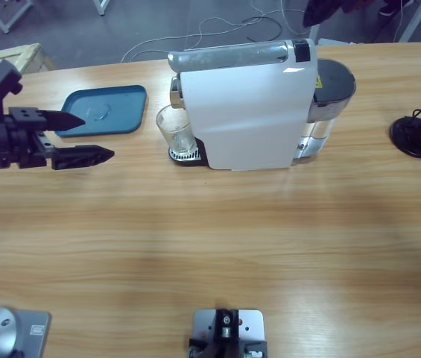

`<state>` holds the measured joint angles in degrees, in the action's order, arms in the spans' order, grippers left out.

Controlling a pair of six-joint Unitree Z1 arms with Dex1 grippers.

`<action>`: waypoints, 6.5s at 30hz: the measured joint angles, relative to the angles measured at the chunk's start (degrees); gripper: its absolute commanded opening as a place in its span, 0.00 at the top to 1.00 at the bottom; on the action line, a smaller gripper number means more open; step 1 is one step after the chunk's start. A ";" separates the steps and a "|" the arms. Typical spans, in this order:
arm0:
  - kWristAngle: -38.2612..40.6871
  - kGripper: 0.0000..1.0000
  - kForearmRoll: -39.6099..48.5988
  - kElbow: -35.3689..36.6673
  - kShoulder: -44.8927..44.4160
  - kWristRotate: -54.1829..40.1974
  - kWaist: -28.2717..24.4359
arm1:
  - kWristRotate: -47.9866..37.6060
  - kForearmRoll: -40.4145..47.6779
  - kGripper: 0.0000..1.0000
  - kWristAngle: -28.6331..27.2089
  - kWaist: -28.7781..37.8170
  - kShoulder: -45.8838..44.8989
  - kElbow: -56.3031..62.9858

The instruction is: Pour coffee

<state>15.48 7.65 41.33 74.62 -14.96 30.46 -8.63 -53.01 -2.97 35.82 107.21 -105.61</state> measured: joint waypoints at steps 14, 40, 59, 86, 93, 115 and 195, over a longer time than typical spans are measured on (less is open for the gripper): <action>0.00 0.00 -0.06 0.00 1.63 0.00 0.00 | 0.00 0.00 1.00 0.75 0.00 0.94 0.00; 0.00 0.00 -0.07 0.00 1.94 0.02 0.00 | 0.45 1.31 0.00 0.04 0.18 1.10 0.96; 0.00 0.00 -0.07 0.52 1.93 0.14 1.04 | -5.05 -2.66 0.00 -2.85 4.80 -4.82 2.39; 0.00 0.00 -0.07 2.73 2.98 0.13 1.07 | -9.26 -2.65 0.00 -3.46 5.05 -6.97 4.38; 0.00 0.00 -0.07 2.73 2.99 0.13 1.07 | -9.36 -2.62 0.00 -3.46 5.19 -6.97 4.49; -0.95 0.00 -0.07 2.89 4.39 -0.25 2.12 | -10.01 14.34 0.00 -5.10 7.17 -37.48 50.00; -0.95 0.00 -0.06 3.14 4.88 -1.81 3.14 | 2.18 27.54 0.00 1.55 7.30 -47.33 64.01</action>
<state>14.53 7.59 44.48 79.50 -16.78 33.61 -6.46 -25.47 -1.41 43.12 59.88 -41.61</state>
